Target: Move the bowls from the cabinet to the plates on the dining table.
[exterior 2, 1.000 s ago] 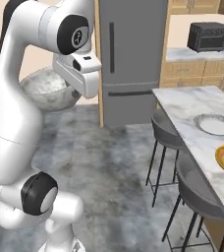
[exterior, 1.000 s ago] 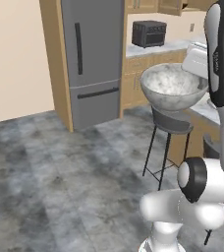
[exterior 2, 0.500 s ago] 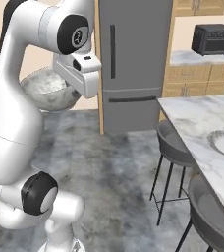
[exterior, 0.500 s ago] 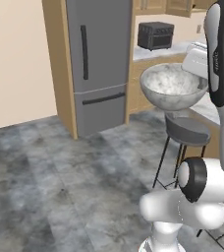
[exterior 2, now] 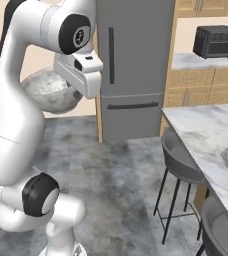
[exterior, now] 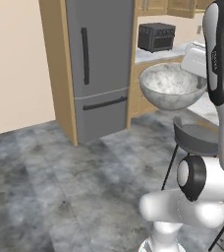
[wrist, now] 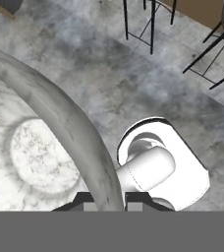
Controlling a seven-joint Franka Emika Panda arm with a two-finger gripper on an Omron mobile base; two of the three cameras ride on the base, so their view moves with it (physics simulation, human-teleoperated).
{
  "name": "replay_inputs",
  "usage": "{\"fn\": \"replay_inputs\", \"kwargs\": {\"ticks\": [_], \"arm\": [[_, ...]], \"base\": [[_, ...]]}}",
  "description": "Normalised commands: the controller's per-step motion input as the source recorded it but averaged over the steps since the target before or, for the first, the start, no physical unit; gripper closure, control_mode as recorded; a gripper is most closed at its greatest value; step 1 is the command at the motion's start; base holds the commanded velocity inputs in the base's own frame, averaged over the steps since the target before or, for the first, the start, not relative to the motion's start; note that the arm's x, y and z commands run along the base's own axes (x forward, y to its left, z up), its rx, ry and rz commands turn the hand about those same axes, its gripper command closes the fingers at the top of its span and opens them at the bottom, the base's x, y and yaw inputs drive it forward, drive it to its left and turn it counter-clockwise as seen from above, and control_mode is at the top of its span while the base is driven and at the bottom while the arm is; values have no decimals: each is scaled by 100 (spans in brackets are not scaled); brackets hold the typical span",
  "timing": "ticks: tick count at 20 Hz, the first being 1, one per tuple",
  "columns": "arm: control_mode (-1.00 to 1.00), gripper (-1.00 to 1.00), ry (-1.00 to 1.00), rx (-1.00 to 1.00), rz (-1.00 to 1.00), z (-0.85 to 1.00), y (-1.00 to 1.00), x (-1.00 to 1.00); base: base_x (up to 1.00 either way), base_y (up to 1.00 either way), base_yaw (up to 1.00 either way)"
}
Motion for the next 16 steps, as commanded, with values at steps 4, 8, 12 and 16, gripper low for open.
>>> {"fn": "replay_inputs", "kwargs": {"ticks": [4,8,12,16], "arm": [[100,100,0,0,0,0,0,0],[100,100,0,0,0,0,0,0],[100,100,0,0,0,0,0,0],[100,100,0,0,0,0,0,0]], "base": [[15,3,-20],[1,2,-25],[0,0,-25],[0,0,-25]]}}
